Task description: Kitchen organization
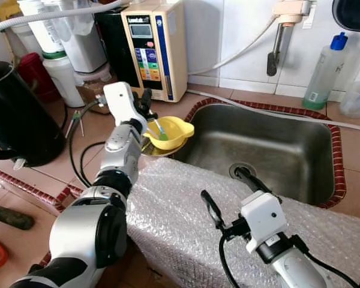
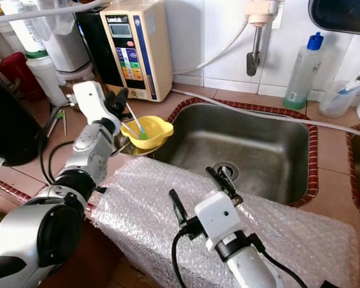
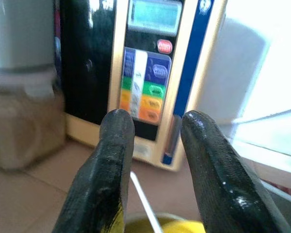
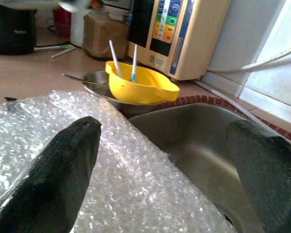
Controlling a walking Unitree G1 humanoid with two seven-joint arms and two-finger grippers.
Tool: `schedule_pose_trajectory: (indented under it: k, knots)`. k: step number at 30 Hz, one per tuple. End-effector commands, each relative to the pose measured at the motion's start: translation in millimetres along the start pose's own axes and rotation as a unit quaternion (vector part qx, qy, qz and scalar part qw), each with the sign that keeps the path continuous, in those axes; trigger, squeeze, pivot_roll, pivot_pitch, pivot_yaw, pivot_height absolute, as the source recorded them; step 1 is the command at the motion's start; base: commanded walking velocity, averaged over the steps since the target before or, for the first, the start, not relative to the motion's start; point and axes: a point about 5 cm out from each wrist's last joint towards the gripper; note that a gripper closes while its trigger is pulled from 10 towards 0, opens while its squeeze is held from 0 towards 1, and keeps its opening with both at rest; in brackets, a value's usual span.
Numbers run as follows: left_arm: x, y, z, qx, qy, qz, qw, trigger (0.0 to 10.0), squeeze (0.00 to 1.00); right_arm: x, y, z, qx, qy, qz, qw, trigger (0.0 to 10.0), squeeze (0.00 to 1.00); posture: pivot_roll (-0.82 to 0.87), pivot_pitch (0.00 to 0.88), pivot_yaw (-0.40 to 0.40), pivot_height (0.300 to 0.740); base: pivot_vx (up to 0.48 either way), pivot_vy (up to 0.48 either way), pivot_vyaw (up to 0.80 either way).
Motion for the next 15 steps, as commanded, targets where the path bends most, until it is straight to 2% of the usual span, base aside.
schedule_pose_trajectory:
  k: [1,2,3,5,6,7,8,9,11,12,15]
  knots:
    - [8.6,3.6,-1.9,-0.016,-0.003,0.033,0.999,10.0,1.00,-1.4,-0.9,0.9,0.000,0.002,-0.002,1.000,10.0,0.18,-0.10,0.000,0.140,0.740,0.000,0.000,0.00]
    - [8.8,3.1,-4.9,-0.024,-0.020,0.050,0.998,10.0,1.00,-3.1,-0.7,1.2,-0.001,0.000,-0.003,1.000,10.0,0.18,-0.09,0.000,0.136,0.740,0.000,0.000,0.00]
    - [8.8,3.1,-4.9,-0.024,-0.020,0.050,0.998,10.0,1.00,-3.1,-0.7,1.2,-0.001,0.000,-0.003,1.000,10.0,0.18,-0.09,0.000,0.136,0.740,0.000,0.000,0.00]
    - [9.6,-2.5,-13.7,-0.028,-0.060,0.080,0.995,10.0,1.00,-6.0,-0.6,1.7,-0.003,-0.005,-0.006,1.000,10.0,0.18,-0.08,0.000,0.132,0.740,0.000,0.000,0.00]
    - [9.6,-2.5,-13.7,-0.028,-0.060,0.080,0.995,10.0,1.00,-6.0,-0.6,1.7,-0.003,-0.005,-0.006,1.000,10.0,0.18,-0.08,0.000,0.132,0.740,0.000,0.000,0.00]
    - [10.6,-8.7,-20.4,-0.022,-0.081,0.096,0.992,10.0,1.00,-7.7,-0.6,2.3,-0.005,-0.008,-0.010,1.000,10.0,0.18,-0.06,0.000,0.127,0.740,0.000,0.000,0.00]
    - [14.4,-20.7,-33.5,-0.011,-0.108,0.124,0.986,10.0,1.00,-11.0,0.1,3.8,-0.009,-0.016,-0.015,1.000,10.0,0.18,-0.05,0.000,0.119,0.740,0.000,0.000,0.00]
    - [14.4,-20.7,-33.5,-0.011,-0.108,0.124,0.986,10.0,1.00,-11.0,0.1,3.8,-0.009,-0.016,-0.015,1.000,10.0,0.18,-0.05,0.000,0.119,0.740,0.000,0.000,0.00]
    - [22.7,-35.9,-51.2,0.011,-0.123,0.153,0.981,10.0,1.00,-17.0,3.0,4.5,-0.018,-0.032,-0.017,0.999,10.0,0.18,-0.04,0.000,0.110,0.740,0.000,0.000,0.00]
    - [22.7,-35.9,-51.2,0.011,-0.123,0.153,0.981,10.0,1.00,-17.0,3.0,4.5,-0.018,-0.032,-0.017,0.999,10.0,0.18,-0.04,0.000,0.110,0.740,0.000,0.000,0.00]
    - [30.1,-45.9,-69.2,0.018,-0.134,0.177,0.975,10.0,1.00,-25.1,6.0,1.1,-0.027,-0.055,-0.017,0.998,10.0,0.18,-0.03,0.000,0.100,0.740,0.000,0.000,0.00]
Point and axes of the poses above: a point about 5 cm out from each wrist's last joint towards the gripper, its own z axis pointing out of the wrist towards the gripper, its own y axis along the axis of the wrist's last joint, x = y × z, and after that the axes turned 9 degrees about z, right-handed
